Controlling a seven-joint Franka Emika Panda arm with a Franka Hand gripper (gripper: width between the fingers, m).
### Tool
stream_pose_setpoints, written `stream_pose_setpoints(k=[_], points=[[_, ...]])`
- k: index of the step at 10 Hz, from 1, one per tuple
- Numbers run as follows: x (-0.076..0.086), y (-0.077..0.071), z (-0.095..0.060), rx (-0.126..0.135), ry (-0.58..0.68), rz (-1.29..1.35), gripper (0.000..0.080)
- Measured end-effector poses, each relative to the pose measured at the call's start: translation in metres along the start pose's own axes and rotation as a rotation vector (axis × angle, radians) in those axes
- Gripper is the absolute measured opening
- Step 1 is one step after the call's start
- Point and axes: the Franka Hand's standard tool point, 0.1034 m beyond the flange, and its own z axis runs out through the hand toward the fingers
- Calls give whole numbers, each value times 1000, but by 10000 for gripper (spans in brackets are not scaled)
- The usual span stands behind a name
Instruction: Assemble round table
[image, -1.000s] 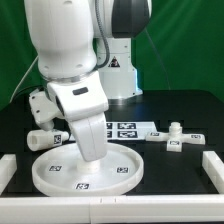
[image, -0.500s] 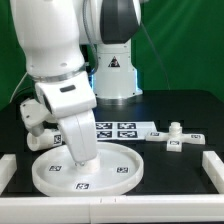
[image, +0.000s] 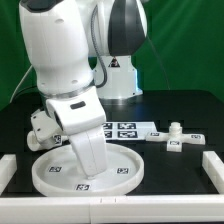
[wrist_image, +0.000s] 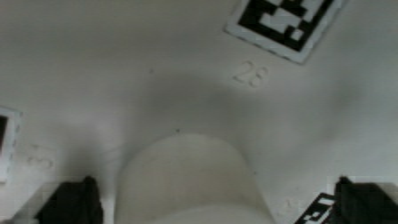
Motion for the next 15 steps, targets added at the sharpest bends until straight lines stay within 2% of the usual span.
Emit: stream_pose_setpoints(k=[1, 2, 3, 7, 8, 10, 13, 14, 15], points=[[-1, 0, 0, 0, 0, 1, 607], [-1, 0, 0, 0, 0, 1, 607], [-1, 0, 0, -1, -1, 1, 430], [0, 0, -1, -3, 6, 52, 416], [6, 2, -2, 4, 16, 129, 416], [23, 11, -4, 15, 27, 268, 416], [48, 36, -4, 0, 44, 384, 417], [51, 46, -4, -12, 59, 392, 419], [49, 50, -5, -18, 64, 394, 419]])
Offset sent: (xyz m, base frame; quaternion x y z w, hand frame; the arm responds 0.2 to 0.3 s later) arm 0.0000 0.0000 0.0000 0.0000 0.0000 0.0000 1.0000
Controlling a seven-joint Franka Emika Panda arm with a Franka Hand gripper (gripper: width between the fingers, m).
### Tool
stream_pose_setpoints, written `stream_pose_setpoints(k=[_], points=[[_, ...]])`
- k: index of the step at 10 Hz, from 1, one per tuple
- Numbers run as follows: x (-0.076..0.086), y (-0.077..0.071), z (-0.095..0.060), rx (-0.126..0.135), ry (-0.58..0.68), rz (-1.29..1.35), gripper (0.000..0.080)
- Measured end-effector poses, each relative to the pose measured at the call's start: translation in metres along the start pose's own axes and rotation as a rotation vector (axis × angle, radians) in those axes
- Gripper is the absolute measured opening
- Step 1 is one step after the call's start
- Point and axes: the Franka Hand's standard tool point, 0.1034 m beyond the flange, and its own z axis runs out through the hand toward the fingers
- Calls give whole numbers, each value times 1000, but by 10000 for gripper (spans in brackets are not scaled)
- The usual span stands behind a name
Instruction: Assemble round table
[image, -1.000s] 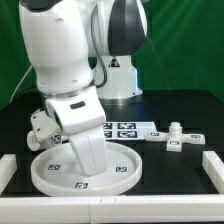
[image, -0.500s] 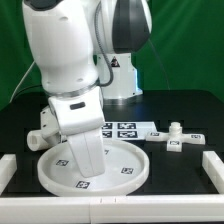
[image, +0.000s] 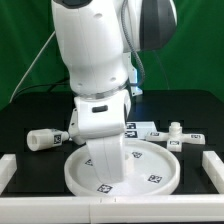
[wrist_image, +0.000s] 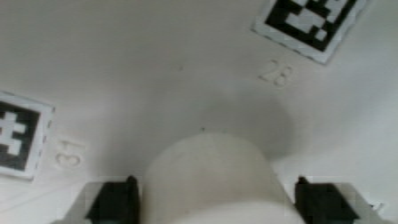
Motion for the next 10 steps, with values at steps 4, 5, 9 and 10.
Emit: stream_pose_setpoints(k=[4, 5, 9, 10], points=[[-1, 1, -1, -3, -1, -3, 419], [1, 1, 0, -8, 1, 19, 419], [24, 3, 4, -13, 15, 152, 419], [33, 2, 5, -11, 15, 177, 419]])
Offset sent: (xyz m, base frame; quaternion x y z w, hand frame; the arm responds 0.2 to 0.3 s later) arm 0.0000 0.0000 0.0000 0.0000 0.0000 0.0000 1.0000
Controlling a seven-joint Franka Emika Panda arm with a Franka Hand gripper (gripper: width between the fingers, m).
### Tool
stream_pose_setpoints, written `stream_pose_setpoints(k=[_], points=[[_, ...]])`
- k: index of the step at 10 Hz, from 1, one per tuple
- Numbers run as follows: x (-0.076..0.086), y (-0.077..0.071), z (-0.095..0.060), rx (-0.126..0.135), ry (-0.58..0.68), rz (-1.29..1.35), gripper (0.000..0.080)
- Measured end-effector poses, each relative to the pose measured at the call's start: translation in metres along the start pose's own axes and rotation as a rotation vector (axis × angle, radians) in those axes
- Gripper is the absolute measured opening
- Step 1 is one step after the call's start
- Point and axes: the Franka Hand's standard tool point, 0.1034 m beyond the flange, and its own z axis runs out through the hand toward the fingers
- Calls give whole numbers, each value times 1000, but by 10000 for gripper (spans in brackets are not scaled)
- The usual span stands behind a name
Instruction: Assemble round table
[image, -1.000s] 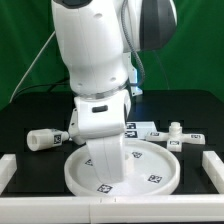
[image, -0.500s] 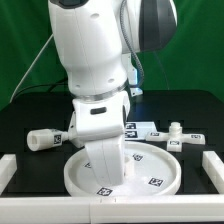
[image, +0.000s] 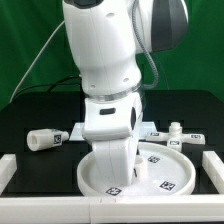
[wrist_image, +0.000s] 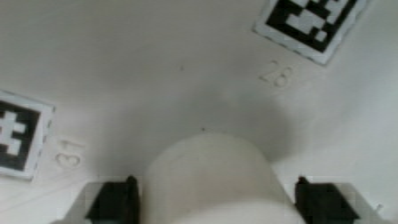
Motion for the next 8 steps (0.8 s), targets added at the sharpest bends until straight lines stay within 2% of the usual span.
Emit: stream_pose_setpoints(k=[3, 7, 8], points=[[16, -3, 4, -10, 1, 8, 420], [17, -4, 4, -13, -1, 7, 420], [17, -4, 5, -12, 0, 7, 557]])
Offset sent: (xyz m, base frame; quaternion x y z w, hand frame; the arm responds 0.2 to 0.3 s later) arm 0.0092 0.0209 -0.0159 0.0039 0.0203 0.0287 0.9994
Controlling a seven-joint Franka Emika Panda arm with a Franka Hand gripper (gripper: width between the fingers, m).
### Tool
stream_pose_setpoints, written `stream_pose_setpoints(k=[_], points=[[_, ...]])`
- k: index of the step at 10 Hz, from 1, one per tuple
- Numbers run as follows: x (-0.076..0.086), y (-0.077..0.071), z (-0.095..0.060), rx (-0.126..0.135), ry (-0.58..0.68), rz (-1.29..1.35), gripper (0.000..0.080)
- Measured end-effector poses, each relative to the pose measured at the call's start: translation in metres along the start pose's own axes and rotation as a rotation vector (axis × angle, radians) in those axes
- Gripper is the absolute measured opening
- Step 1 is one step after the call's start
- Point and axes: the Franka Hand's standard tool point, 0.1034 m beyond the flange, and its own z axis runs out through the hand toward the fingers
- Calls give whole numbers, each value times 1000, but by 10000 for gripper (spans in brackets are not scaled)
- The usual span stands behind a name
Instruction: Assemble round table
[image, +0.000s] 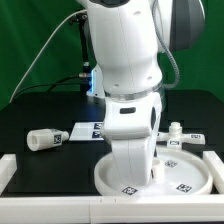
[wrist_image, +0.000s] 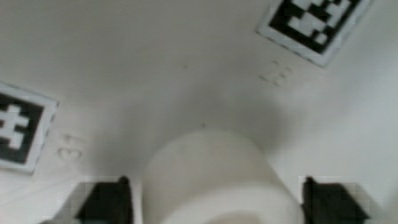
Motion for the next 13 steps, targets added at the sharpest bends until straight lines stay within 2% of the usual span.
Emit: stream_pose_setpoints(k=[1, 2, 4, 5, 7, 8, 9, 10, 12, 13], points=[[0, 0, 0, 0, 0, 0, 557], [0, 0, 0, 0, 0, 0, 621], [1, -1, -3, 6, -5, 42, 641], [2, -2, -17, 0, -15, 81, 648], [2, -5, -40, -40, -45, 131, 649], [10, -9, -55, -76, -107, 159, 649], [23, -19, -58, -82, -143, 255, 649], [38, -31, -53, -40, -192, 291, 649], [43, -32, -51, -16, -224, 267, 649], [43, -32, -51, -17, -222, 265, 649]])
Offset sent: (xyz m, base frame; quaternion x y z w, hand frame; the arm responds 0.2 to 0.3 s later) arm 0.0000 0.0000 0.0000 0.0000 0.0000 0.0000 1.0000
